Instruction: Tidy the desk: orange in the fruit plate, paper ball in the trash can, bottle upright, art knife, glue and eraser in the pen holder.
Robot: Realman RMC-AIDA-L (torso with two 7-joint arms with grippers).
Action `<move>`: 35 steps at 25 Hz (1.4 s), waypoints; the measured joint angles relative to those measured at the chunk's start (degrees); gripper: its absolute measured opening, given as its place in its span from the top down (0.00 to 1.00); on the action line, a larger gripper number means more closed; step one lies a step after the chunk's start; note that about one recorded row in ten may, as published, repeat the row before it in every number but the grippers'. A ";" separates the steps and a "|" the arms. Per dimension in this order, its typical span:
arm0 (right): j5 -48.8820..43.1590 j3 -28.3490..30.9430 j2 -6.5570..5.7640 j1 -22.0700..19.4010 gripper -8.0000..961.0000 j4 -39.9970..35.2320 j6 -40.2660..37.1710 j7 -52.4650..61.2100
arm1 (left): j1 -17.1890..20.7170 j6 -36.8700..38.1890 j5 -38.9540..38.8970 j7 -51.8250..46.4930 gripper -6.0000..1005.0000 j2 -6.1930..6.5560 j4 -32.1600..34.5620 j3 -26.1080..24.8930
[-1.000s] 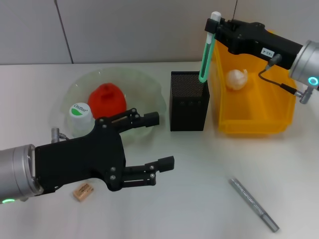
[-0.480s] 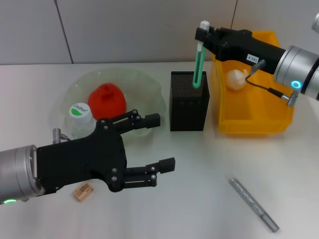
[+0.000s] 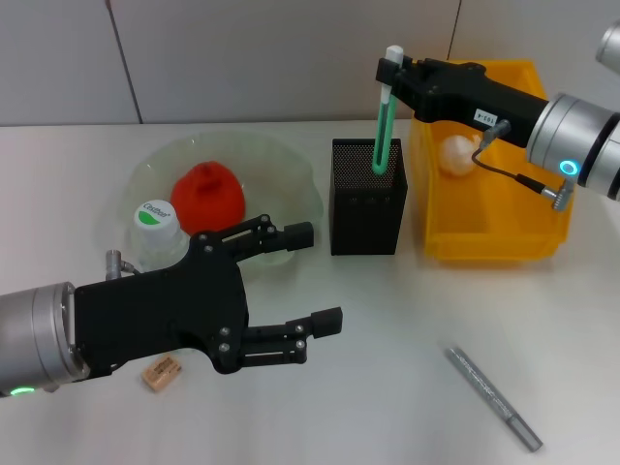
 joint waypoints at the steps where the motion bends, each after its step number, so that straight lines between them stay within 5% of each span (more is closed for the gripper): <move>1: 0.68 0.00 0.00 -0.26 0.82 0.01 -0.21 -0.01 | 0.00 -0.01 0.01 0.00 0.17 0.00 0.00 0.00; 18: 1.42 -2.01 -0.09 -0.76 0.41 0.81 -2.60 -1.15 | -0.22 -0.02 0.02 -0.03 0.17 0.03 -0.60 0.05; 26: 4.43 -1.66 -0.29 -6.20 0.27 5.63 -9.36 -3.05 | -0.23 -0.04 0.01 -0.01 0.17 0.09 -0.70 -0.03; 35: 4.55 -1.04 -0.55 -12.08 0.27 10.80 -20.85 -5.53 | -1.56 -0.39 0.08 0.25 0.17 0.08 -3.21 -0.53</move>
